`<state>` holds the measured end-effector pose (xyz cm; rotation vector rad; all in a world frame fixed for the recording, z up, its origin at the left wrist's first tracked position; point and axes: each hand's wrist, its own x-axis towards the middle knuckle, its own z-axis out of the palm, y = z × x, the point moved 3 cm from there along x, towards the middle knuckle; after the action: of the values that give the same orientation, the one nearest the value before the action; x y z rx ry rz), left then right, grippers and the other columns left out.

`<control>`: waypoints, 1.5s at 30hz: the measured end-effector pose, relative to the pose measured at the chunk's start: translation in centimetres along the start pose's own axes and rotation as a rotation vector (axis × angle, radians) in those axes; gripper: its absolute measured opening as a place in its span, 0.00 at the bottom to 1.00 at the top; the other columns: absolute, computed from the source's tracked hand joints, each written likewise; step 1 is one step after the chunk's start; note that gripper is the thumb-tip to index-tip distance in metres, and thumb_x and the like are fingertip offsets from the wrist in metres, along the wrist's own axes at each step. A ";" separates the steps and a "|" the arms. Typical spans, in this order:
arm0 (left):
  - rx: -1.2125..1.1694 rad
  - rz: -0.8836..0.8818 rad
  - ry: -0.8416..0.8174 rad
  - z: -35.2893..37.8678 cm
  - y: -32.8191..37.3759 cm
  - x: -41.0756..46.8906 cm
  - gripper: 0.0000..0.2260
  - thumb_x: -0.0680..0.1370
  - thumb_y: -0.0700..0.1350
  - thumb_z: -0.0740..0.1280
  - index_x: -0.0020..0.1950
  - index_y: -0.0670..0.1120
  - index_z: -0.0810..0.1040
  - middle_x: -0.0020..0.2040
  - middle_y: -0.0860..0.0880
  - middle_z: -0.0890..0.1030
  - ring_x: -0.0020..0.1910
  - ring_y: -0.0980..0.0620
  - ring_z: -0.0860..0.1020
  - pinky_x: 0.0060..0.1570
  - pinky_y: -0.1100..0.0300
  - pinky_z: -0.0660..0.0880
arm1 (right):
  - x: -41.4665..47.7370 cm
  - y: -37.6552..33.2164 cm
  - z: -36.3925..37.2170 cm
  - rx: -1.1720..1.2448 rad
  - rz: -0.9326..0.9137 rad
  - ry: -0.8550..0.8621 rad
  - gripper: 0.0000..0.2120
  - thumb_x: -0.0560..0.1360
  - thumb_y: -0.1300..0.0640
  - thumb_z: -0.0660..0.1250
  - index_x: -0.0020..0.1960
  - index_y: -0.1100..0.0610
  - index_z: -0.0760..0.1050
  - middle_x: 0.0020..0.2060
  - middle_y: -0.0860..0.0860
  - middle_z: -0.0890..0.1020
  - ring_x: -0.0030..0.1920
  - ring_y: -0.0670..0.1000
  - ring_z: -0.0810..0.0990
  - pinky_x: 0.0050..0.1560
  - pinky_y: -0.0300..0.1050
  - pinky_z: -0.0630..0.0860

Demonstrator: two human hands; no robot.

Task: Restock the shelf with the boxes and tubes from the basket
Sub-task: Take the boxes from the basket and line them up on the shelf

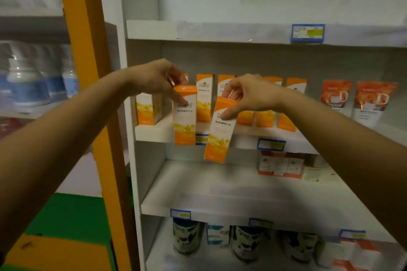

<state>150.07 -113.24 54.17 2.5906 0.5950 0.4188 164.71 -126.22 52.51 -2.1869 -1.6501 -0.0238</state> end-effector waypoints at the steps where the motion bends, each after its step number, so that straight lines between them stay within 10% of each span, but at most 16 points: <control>1: -0.005 -0.007 0.017 -0.8 0.1 0.4 0.14 0.70 0.39 0.71 0.55 0.43 0.77 0.45 0.51 0.79 0.46 0.54 0.78 0.42 0.64 0.74 | 0.6 -0.4 -0.7 0.013 0.004 0.019 0.23 0.64 0.50 0.77 0.56 0.54 0.75 0.50 0.51 0.81 0.51 0.51 0.79 0.52 0.47 0.78; 6: 0.002 -0.058 0.063 -2.8 -0.6 2.7 0.12 0.71 0.37 0.70 0.54 0.42 0.76 0.42 0.51 0.78 0.41 0.55 0.78 0.33 0.69 0.74 | 3.5 -1.5 -2.5 0.050 0.002 0.139 0.23 0.64 0.52 0.77 0.56 0.55 0.76 0.51 0.52 0.81 0.52 0.52 0.80 0.55 0.47 0.78; 18: 0.212 -0.065 0.061 -2.9 -4.4 6.6 0.17 0.72 0.40 0.70 0.60 0.40 0.75 0.56 0.42 0.79 0.57 0.43 0.78 0.56 0.54 0.74 | 8.8 -0.9 -0.2 0.056 0.063 0.235 0.21 0.66 0.53 0.76 0.56 0.54 0.76 0.55 0.53 0.79 0.54 0.51 0.77 0.52 0.44 0.75; 31: 0.573 0.083 0.311 -2.0 -4.8 6.2 0.20 0.74 0.48 0.68 0.64 0.44 0.74 0.60 0.44 0.79 0.58 0.45 0.76 0.55 0.51 0.75 | 10.4 -1.8 1.9 -0.125 0.060 0.286 0.19 0.74 0.51 0.68 0.64 0.52 0.73 0.59 0.52 0.78 0.57 0.52 0.77 0.50 0.45 0.74; 45: 0.396 0.217 0.501 4.1 -4.7 0.6 0.18 0.75 0.48 0.66 0.64 0.46 0.73 0.63 0.46 0.76 0.64 0.47 0.72 0.59 0.51 0.71 | 1.7 1.8 5.6 -0.180 -0.060 0.445 0.17 0.76 0.52 0.62 0.64 0.51 0.71 0.63 0.50 0.73 0.63 0.51 0.70 0.57 0.46 0.70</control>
<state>150.56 -110.60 48.54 2.9500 0.6067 1.1468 165.67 -123.21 47.20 -2.0590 -1.4981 -0.6502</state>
